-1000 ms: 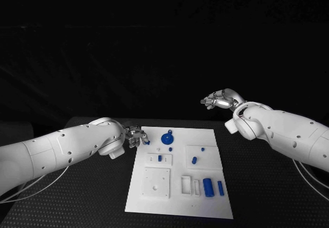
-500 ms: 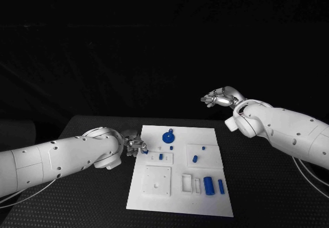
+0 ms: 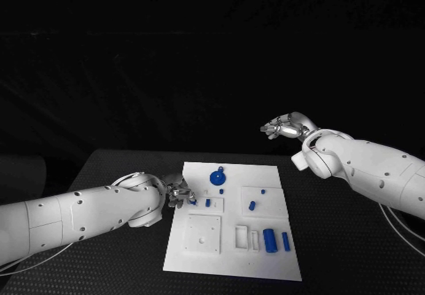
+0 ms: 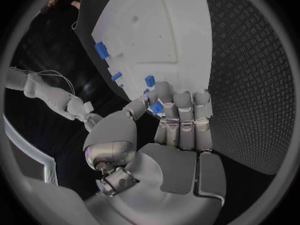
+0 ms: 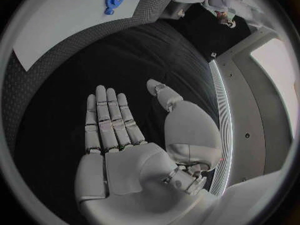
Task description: Assemble the parts on the task board
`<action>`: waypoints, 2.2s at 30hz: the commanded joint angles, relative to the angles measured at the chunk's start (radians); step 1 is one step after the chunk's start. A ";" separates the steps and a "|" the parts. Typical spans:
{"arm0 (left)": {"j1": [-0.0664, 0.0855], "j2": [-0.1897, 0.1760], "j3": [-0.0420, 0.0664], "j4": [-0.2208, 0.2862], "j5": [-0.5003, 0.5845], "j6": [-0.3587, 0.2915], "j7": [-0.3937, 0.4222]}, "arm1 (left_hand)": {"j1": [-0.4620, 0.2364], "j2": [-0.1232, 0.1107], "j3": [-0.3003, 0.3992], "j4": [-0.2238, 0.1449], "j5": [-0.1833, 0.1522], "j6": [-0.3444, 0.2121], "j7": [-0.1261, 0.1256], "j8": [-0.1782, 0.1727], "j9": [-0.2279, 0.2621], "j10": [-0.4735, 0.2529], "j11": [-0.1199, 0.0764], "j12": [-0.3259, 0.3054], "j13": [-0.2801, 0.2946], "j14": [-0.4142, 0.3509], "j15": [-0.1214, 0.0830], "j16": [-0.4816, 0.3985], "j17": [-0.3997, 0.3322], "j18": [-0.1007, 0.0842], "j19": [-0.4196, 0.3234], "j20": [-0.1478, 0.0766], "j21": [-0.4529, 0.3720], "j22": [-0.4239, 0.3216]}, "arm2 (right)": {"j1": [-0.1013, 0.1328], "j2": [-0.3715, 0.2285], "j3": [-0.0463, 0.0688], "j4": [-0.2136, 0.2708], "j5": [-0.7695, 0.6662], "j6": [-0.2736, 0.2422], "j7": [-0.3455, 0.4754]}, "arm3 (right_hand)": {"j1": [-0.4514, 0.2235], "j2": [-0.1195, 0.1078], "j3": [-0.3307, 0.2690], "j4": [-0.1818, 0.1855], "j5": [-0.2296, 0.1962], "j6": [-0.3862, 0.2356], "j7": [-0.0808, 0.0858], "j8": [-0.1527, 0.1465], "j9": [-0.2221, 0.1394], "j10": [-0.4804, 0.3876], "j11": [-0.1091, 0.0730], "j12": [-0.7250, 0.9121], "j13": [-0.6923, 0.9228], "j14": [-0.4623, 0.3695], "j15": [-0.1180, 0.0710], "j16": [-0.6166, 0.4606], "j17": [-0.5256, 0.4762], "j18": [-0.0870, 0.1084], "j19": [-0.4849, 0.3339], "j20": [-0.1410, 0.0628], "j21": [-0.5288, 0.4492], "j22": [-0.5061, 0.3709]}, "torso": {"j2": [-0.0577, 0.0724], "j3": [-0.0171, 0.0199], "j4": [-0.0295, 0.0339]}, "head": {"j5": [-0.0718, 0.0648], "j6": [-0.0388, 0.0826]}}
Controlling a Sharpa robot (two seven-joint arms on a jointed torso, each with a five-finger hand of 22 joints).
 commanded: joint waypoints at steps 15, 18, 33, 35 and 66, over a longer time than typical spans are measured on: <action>-0.021 0.032 0.001 -0.033 -0.066 -0.046 -0.004 | 0.000 0.004 0.012 0.010 -0.009 0.108 -0.065 0.006 0.003 0.015 -0.006 0.000 0.003 0.016 -0.002 0.002 0.001 0.006 0.012 -0.070 0.009 0.019 | 0.000 0.000 0.000 0.005 0.001 0.010 0.006 | 0.000 0.005 -0.003 -0.002 0.010 -0.007 0.019 0.005 -0.001 0.006 0.002 -0.006 -0.001 0.001 0.003 -0.007 0.002 0.005 0.000 0.003 -0.007 0.002 | 0.000 -0.0003 -0.0004 | -0.007 -0.002; -0.021 0.033 0.001 -0.037 -0.070 -0.051 -0.005 | -0.002 0.003 0.013 0.011 -0.010 0.111 -0.066 0.007 0.004 0.016 -0.007 0.002 0.004 0.018 -0.003 0.004 0.002 0.006 0.014 -0.071 0.010 0.019 | 0.000 0.000 0.000 0.005 0.001 0.010 0.006 | -0.001 0.005 -0.003 -0.002 0.011 -0.007 0.019 0.005 -0.001 0.006 0.002 -0.006 -0.001 0.001 0.003 -0.007 0.002 0.005 0.000 0.003 -0.007 0.002 | 0.000 -0.0004 -0.0005 | -0.006 -0.002; -0.021 0.039 0.001 -0.036 -0.073 -0.040 -0.010 | -0.009 0.003 0.015 0.014 -0.010 0.121 -0.069 0.009 0.006 0.020 -0.010 0.010 0.011 0.022 -0.004 0.011 0.006 0.007 0.017 -0.072 0.015 0.020 | 0.000 -0.001 0.000 0.006 0.001 0.010 0.006 | -0.001 0.005 -0.003 -0.002 0.013 -0.007 0.019 0.005 -0.002 0.006 0.002 -0.006 -0.001 0.001 0.003 -0.008 0.003 0.005 0.000 0.003 -0.008 0.003 | 0.001 0.0000 0.0006 | -0.007 -0.003; -0.021 0.040 0.001 -0.036 -0.073 -0.037 -0.010 | -0.009 0.003 0.015 0.014 -0.010 0.122 -0.069 0.009 0.006 0.020 -0.010 0.011 0.011 0.022 -0.004 0.011 0.007 0.007 0.017 -0.072 0.016 0.020 | 0.000 -0.001 0.000 0.007 0.001 0.011 0.006 | -0.001 0.004 -0.004 -0.002 0.013 -0.007 0.019 0.005 -0.002 0.006 0.002 -0.007 -0.001 0.002 0.003 -0.008 0.003 0.005 0.000 0.003 -0.008 0.003 | 0.001 0.0001 0.0003 | -0.008 -0.005; -0.030 0.061 0.001 -0.058 -0.113 -0.026 -0.037 | -0.010 0.003 0.019 0.014 -0.013 0.126 -0.071 0.009 0.006 0.020 -0.011 0.018 0.016 0.024 -0.004 0.016 0.010 0.008 0.019 -0.072 0.020 0.021 | 0.000 -0.004 0.000 0.015 0.001 0.011 0.006 | -0.002 0.005 -0.005 -0.001 0.015 -0.006 0.019 0.006 -0.003 0.007 0.002 -0.007 -0.001 0.002 0.003 -0.009 0.003 0.006 0.000 0.004 -0.009 0.005 | 0.001 -0.0002 0.0002 | -0.009 -0.008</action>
